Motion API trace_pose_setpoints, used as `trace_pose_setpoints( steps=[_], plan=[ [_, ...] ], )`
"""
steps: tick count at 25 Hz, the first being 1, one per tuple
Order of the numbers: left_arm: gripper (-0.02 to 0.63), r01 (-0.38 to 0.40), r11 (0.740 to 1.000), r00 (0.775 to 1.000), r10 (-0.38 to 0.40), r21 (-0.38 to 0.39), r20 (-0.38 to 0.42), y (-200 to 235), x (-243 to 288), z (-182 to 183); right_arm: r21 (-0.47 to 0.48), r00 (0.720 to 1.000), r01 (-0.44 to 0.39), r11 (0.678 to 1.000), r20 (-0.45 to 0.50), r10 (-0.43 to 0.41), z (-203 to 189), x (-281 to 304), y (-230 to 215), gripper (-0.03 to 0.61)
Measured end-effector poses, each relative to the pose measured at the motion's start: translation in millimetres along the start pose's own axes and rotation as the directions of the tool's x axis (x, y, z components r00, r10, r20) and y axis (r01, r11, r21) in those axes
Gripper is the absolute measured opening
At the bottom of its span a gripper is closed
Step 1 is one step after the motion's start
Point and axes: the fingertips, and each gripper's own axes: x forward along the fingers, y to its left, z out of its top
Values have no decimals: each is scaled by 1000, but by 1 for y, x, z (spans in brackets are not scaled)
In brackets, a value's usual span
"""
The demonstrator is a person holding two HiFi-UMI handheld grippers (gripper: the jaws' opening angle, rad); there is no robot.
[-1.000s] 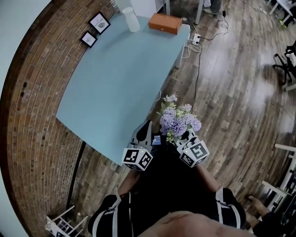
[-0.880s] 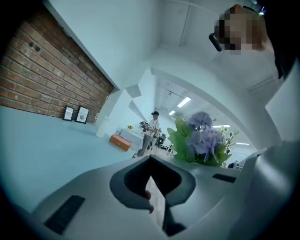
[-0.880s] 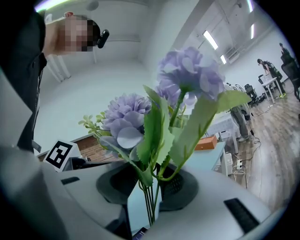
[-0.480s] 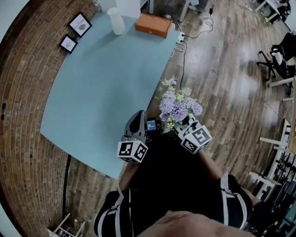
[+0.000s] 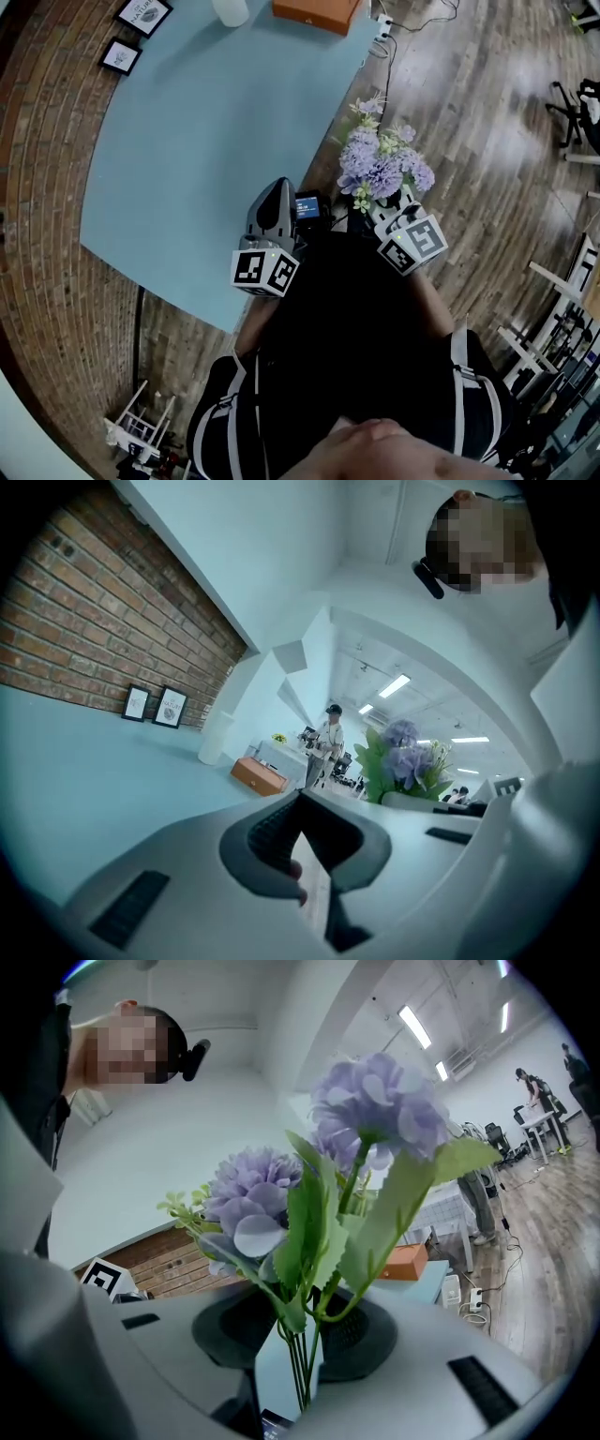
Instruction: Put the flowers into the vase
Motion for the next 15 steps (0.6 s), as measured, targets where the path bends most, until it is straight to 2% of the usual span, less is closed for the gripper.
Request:
trace_pose_setpoints(
  steps=[4, 9, 15],
  plan=[
    [29, -48, 999, 999, 48, 9, 8, -22, 49, 3, 43, 1000, -21, 999, 20, 21, 22, 7, -55, 127],
    [29, -114, 994, 994, 114, -7, 6, -53, 117, 5, 33, 995, -95, 995, -7, 95, 57, 10, -106, 126],
    [29, -149, 988, 988, 147, 39, 47, -99, 181, 15, 65, 983, -183, 981, 13, 183, 96, 14, -164, 126]
  ],
)
